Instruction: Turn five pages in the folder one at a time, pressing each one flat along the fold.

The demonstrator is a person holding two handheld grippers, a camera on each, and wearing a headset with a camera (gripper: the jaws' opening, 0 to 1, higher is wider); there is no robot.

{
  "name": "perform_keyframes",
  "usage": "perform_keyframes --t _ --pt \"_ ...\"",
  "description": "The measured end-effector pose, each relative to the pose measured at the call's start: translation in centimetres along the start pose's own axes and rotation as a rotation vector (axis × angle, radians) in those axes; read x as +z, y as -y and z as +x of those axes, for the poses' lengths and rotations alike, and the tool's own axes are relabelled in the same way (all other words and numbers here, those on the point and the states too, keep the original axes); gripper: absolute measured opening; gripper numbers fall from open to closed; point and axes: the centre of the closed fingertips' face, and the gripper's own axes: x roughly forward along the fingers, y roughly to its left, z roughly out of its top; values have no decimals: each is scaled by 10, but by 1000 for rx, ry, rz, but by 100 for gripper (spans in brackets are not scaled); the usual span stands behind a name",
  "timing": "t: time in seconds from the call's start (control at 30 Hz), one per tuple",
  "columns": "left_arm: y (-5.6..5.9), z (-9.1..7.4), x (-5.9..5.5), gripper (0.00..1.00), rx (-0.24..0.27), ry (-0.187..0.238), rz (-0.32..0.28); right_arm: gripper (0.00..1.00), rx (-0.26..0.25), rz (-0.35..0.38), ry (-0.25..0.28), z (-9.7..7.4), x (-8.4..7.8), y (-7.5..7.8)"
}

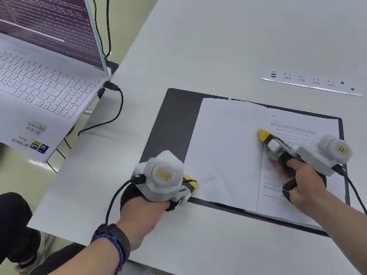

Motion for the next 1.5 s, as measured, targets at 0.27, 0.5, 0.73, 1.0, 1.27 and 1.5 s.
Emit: perform_keyframes --t 0.27,0.5,0.73,1.0,1.27,1.5 --pt "0 0 0 0 6 3 -2 0 15 -1 -9 -21 -18 -8" --pt "1 0 0 0 4 4 0 0 21 20 -3 -37 -26 -11" --pt "1 0 0 0 -5 0 12 0 47 -10 -52 -52 -42 -16" --pt "2 0 0 0 -1 -2 20 0 64 -18 -75 -63 -55 -15" --pt "2 -1 0 0 -4 -4 29 0 71 -48 -115 -79 -73 -18" --pt "2 -1 -1 0 0 -5 32 0 72 -46 -141 -94 -87 -25"
